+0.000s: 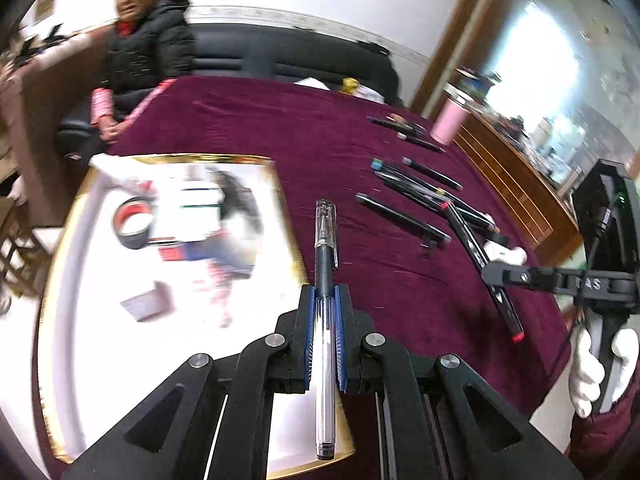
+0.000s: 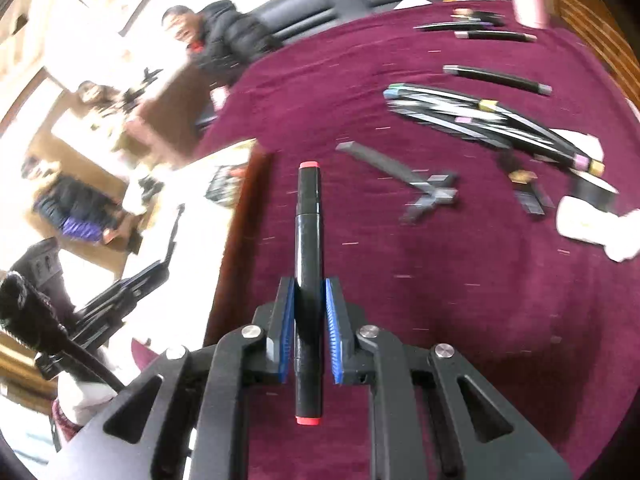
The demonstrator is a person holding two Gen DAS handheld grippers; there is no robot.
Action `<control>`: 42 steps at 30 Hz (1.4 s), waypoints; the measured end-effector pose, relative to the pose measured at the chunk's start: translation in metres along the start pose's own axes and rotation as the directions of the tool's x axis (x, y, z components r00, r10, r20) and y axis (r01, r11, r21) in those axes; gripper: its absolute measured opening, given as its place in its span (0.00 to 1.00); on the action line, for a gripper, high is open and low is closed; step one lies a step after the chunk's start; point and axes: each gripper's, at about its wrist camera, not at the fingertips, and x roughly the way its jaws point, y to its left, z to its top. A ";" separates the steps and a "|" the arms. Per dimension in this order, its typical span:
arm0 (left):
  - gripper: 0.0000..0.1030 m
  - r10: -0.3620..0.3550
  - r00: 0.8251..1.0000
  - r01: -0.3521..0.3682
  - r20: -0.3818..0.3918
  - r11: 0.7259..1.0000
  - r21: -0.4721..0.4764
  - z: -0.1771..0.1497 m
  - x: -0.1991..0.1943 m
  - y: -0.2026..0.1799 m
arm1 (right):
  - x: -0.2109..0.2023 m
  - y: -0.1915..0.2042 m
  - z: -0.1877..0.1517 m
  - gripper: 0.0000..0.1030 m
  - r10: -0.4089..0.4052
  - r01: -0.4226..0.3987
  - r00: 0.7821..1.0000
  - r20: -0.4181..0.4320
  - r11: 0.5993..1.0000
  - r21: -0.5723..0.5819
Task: Organize objects
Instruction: 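Carry the pen with the left gripper while the right carries the marker to the tray, then open both grippers to release the pen and marker in the tray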
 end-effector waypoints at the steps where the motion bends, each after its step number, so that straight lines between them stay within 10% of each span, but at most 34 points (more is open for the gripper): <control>1: 0.07 0.019 1.000 -0.019 0.008 1.000 -0.018 -0.001 -0.004 0.011 | 0.008 0.010 0.001 0.13 0.017 -0.017 1.000 -0.016 1.000 -0.011; 22: 0.07 0.239 0.962 -0.258 -0.128 0.953 -0.156 0.019 0.032 0.181 | 0.195 0.160 0.011 0.13 0.191 -0.211 0.942 -0.276 0.976 -0.045; 42: 0.12 0.138 0.986 -0.158 -0.092 0.950 -0.270 0.029 0.033 0.197 | 0.230 0.183 0.018 0.15 0.114 -0.138 0.955 -0.272 0.988 -0.073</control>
